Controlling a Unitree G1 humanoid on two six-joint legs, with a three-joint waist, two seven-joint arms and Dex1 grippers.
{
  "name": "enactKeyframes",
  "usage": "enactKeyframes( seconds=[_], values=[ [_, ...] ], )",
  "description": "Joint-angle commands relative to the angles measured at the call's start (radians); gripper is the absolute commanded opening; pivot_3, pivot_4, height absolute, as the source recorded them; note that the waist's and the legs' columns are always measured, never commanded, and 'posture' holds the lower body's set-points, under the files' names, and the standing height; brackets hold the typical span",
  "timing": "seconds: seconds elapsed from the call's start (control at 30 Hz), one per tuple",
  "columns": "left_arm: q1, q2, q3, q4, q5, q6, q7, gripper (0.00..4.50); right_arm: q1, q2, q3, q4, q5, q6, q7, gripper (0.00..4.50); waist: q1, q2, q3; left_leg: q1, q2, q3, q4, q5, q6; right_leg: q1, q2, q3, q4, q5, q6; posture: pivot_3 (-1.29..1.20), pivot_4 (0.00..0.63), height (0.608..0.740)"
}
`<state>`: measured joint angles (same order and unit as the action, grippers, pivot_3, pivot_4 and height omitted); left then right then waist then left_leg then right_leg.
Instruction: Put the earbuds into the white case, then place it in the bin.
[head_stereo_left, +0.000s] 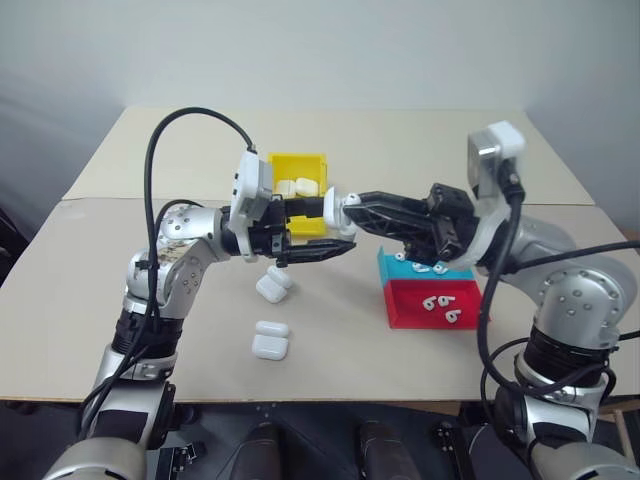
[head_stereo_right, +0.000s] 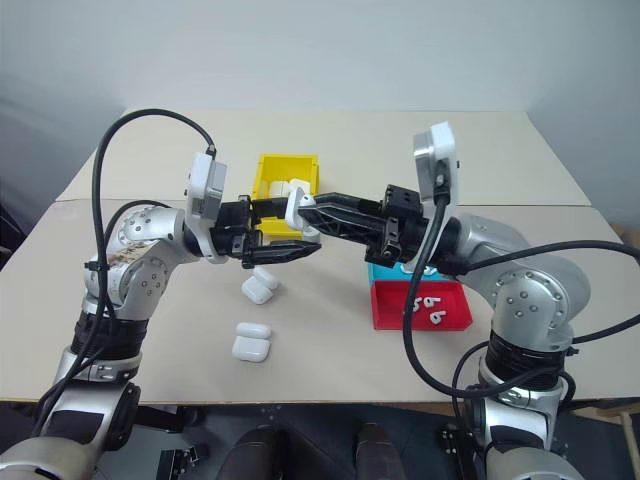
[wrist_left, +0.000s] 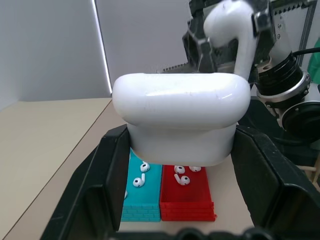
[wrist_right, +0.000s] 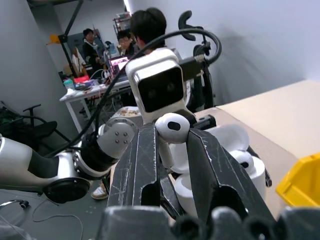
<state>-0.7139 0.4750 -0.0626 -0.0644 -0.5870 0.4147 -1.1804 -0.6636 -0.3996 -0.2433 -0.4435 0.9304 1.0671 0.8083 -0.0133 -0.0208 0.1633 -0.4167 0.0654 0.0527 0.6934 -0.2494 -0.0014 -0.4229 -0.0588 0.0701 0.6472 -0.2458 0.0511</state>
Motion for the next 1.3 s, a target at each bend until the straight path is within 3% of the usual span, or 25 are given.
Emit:
enactKeyframes(
  seconds=[0.03,0.53,1.1,1.3],
  values=[
    [-0.025,0.003,0.015,-0.017,-0.006,-0.016,-0.008,2.76,0.01,-0.02,0.02,-0.036,0.009,-0.056,-0.018,0.62,0.0,0.0,0.0,0.0,0.0,0.0,0.0,0.0,0.0,0.0,0.0,0.0,0.0,0.0,0.0,0.0,0.15,0.74],
    [-0.018,-0.001,0.02,-0.024,0.0,-0.02,-0.009,2.76,0.046,-0.104,0.1,-0.015,-0.012,-0.171,-0.022,0.62,0.0,0.0,0.0,0.0,0.0,0.0,0.0,0.0,0.0,0.0,0.0,0.0,0.0,0.0,0.0,0.0,0.15,0.74],
    [-0.004,-0.006,0.024,-0.039,-0.003,-0.017,-0.001,2.76,0.065,-0.121,0.132,-0.004,-0.022,-0.223,-0.025,0.62,0.0,0.0,0.0,0.0,0.0,0.0,0.0,0.0,0.0,0.0,0.0,0.0,-0.001,0.0,0.0,0.0,0.15,0.74],
    [-0.009,-0.007,0.027,-0.029,-0.001,-0.022,0.003,2.76,0.072,-0.151,0.136,-0.003,-0.015,-0.228,0.01,2.57,0.0,0.0,0.0,0.0,0.0,0.0,0.0,0.0,0.0,0.0,0.0,0.0,-0.001,0.0,0.0,0.0,0.15,0.74]
  ],
)
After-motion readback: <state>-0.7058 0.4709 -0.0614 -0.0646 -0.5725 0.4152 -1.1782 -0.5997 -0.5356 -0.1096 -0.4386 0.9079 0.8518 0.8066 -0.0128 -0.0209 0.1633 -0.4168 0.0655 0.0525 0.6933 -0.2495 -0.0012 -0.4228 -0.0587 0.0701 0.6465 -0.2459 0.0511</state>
